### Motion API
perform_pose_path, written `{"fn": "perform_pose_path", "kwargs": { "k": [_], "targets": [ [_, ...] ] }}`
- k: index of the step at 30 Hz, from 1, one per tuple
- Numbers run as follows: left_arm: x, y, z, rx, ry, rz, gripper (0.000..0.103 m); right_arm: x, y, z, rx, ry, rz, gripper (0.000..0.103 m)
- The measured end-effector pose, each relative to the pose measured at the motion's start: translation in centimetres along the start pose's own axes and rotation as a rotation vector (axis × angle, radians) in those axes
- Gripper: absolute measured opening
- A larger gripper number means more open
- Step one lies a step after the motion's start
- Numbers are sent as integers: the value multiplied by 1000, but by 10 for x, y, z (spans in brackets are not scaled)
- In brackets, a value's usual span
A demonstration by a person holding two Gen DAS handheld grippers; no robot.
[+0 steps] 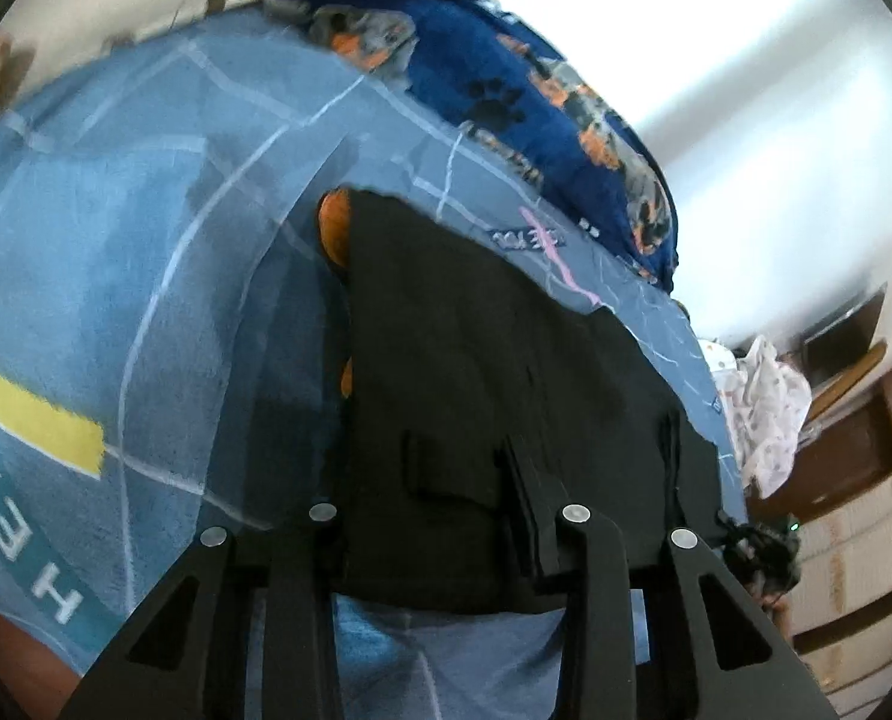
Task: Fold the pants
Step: 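Fold the held waist edge over the trousers with the left gripper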
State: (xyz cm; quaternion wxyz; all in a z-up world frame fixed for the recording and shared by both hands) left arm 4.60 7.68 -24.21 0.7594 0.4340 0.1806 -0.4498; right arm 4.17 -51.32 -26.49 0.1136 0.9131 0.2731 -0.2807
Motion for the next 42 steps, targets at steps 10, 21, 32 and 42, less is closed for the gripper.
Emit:
{"fn": "perform_pose_path", "kwargs": {
  "k": [10, 21, 32, 42],
  "targets": [
    [22, 7, -5, -81, -26, -23, 59, 1, 1, 0, -1, -3, 1, 0],
    [15, 3, 15, 113, 223, 11, 35, 0, 3, -1, 3, -2, 4, 0],
    [2, 9, 37, 215, 315, 61, 35, 0, 4, -1, 4, 1, 6, 0],
    [-4, 12, 50, 269, 353, 83, 35, 0, 5, -1, 3, 1, 6, 0]
  ]
}}
Point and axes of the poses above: each gripper's, at about its wrist camera, not at the fingertips, and x roughly the way its jaws point, z to its right, y to its top, the point moved 8 cm from there along x, roughly the way its jaws point, and after that the axes turned 10 degrees about x, right-handed, at the moved point
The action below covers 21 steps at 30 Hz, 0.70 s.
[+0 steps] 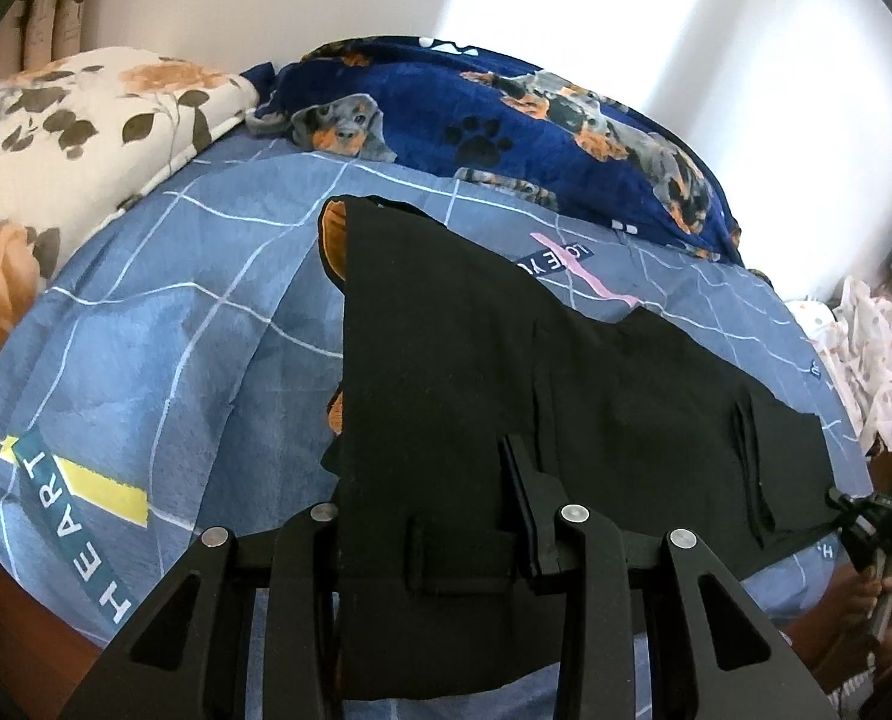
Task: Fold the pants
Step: 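Fold the held waist edge over the trousers with the left gripper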
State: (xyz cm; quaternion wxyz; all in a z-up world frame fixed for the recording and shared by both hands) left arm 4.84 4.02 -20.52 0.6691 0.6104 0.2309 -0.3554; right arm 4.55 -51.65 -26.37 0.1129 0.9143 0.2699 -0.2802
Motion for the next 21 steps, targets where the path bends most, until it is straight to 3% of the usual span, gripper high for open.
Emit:
{"fn": "perform_pose_path", "kwargs": {
  "k": [21],
  "targets": [
    [-25, 16, 22, 66, 37, 75, 35, -1, -2, 1, 0, 0, 5, 0]
  ]
}}
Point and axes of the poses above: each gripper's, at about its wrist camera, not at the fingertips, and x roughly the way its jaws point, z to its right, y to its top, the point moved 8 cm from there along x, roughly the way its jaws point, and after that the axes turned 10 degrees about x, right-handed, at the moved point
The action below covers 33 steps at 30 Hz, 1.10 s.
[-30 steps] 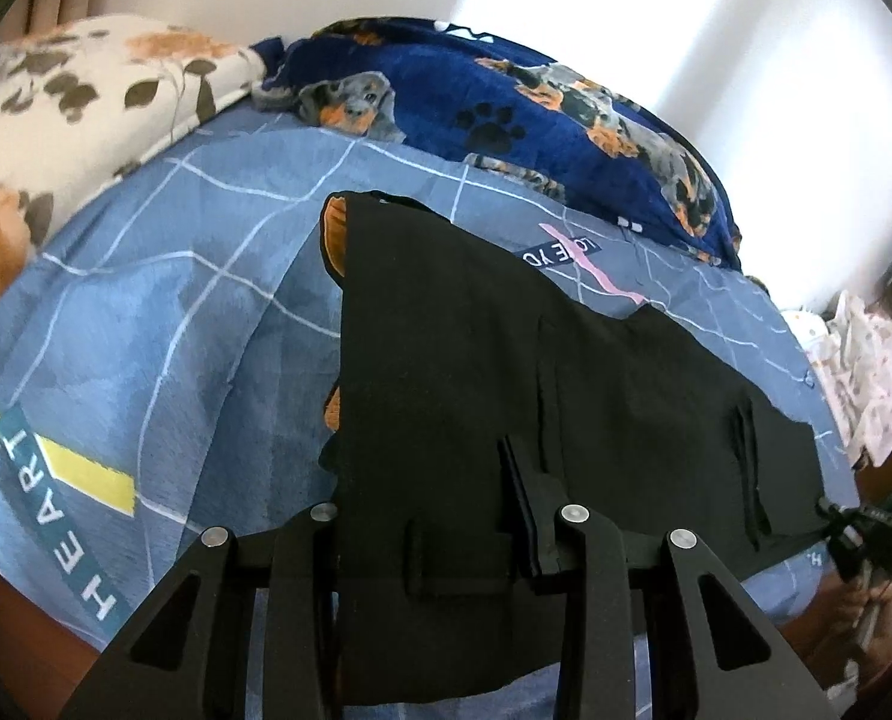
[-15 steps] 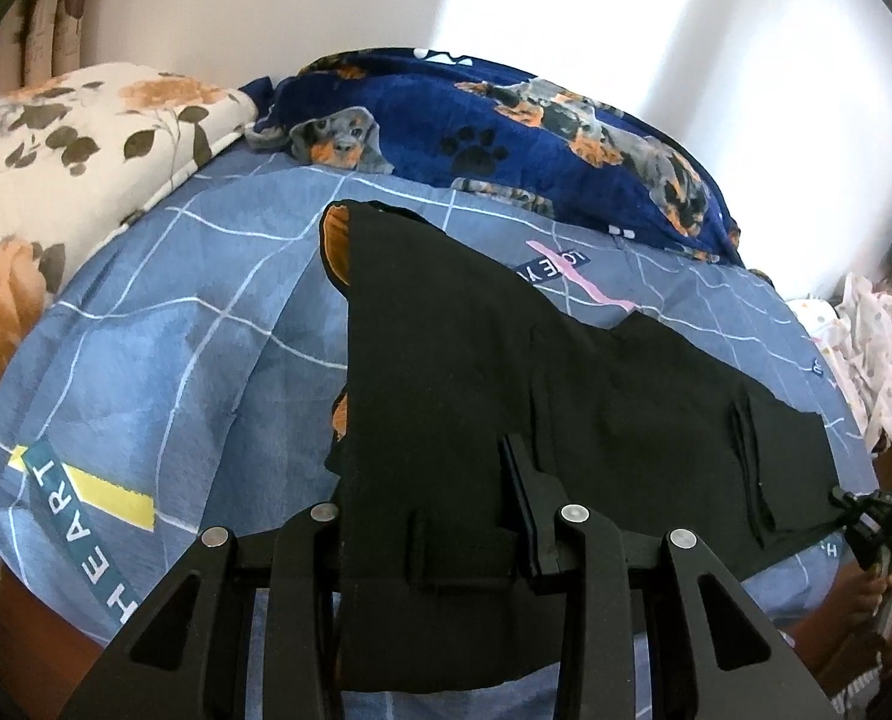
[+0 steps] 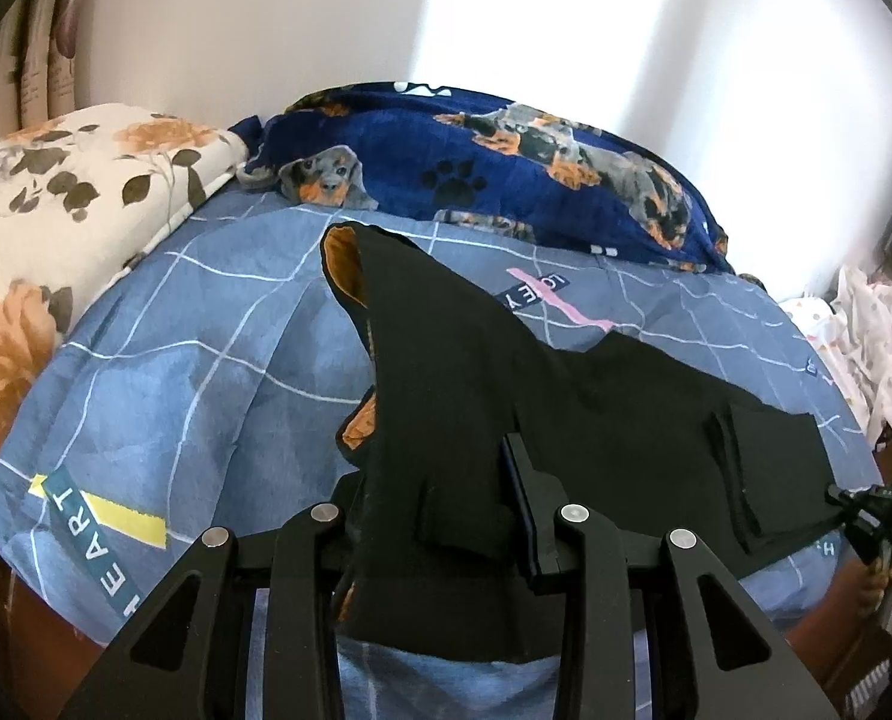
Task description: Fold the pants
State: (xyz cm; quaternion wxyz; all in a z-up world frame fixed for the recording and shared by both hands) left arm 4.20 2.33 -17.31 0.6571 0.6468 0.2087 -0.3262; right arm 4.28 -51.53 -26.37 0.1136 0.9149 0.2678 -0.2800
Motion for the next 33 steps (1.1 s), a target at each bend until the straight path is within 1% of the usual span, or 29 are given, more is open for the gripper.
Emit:
{"fn": "perform_pose_path", "kwargs": {
  "k": [16, 19, 26, 33],
  "targets": [
    [-17, 9, 10, -8, -10, 43, 33, 0, 3, -1, 0, -1, 2, 0],
    [-20, 11, 13, -6, -16, 51, 32, 0, 3, 0, 1, -1, 3, 0],
    [-30, 19, 19, -4, -31, 76, 25, 0, 2, 0, 1, 0, 3, 0],
    [-33, 20, 18, -18, -43, 74, 25, 0, 4, -1, 5, -1, 6, 0]
  ]
}}
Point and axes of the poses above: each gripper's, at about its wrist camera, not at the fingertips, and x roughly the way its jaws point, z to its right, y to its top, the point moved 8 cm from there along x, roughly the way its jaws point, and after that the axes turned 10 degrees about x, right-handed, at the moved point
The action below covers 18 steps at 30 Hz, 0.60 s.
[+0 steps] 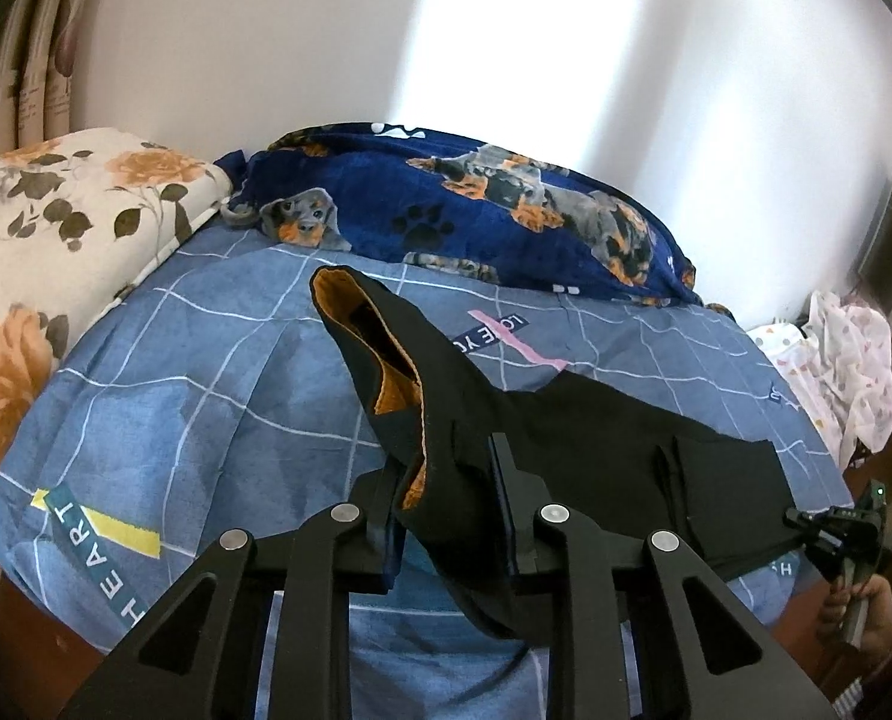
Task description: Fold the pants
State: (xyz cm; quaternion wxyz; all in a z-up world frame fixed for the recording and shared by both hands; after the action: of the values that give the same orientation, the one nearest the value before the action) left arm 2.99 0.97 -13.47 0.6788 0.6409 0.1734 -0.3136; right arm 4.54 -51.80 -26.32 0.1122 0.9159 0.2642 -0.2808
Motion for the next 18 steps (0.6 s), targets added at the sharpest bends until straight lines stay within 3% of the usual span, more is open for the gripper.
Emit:
{"fn": "perform_pose_path", "kwargs": {
  "k": [10, 18],
  "targets": [
    [11, -11, -25, -142, -49, -44, 25, 1, 1, 0, 0, -1, 2, 0],
    [6, -8, -22, -141, -57, -30, 20, 1, 2, 0, 0, -2, 3, 0]
  ]
}}
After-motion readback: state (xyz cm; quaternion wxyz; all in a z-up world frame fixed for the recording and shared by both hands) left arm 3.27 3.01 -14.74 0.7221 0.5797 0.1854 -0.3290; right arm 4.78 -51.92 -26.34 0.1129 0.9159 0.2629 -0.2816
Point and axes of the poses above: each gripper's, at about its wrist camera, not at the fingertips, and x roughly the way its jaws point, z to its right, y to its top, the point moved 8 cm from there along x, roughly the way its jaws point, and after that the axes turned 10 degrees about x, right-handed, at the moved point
